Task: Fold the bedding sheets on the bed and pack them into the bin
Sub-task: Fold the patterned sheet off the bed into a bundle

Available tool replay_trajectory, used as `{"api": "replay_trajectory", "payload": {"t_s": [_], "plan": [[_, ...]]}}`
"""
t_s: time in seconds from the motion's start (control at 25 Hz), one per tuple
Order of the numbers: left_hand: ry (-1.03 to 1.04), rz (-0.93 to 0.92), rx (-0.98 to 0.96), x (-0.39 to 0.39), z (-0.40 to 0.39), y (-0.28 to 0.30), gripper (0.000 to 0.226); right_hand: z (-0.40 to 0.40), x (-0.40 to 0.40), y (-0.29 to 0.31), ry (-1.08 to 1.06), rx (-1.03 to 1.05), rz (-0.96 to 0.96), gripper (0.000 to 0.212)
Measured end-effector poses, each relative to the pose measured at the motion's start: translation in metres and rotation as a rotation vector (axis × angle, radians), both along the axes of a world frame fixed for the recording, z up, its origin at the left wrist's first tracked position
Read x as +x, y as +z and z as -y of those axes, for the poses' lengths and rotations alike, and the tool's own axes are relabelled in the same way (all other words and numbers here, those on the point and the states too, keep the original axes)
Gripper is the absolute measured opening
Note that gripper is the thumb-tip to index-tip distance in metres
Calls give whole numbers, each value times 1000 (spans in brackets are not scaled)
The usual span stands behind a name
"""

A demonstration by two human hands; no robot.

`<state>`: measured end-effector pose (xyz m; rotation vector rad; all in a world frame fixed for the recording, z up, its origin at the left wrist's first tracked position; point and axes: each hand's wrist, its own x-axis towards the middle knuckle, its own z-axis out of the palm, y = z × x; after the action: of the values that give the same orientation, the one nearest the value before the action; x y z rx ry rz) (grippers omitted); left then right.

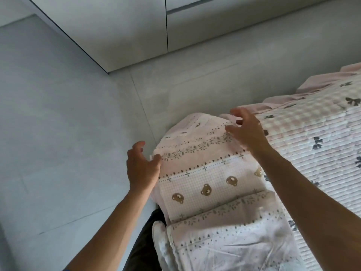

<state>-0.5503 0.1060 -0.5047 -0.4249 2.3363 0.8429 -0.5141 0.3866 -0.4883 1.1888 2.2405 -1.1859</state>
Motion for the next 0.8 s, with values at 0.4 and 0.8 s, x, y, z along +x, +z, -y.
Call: {"api": "replay_trajectory", "payload": {"t_s": [0.4,0.8], "plan": [[-1069,-534,191,118,-7,24,40,20,175,18,456,358,-140,51],[-1322,-465,-170,327,45,73,104,29,337,60,-109,-329,62,88]]}}
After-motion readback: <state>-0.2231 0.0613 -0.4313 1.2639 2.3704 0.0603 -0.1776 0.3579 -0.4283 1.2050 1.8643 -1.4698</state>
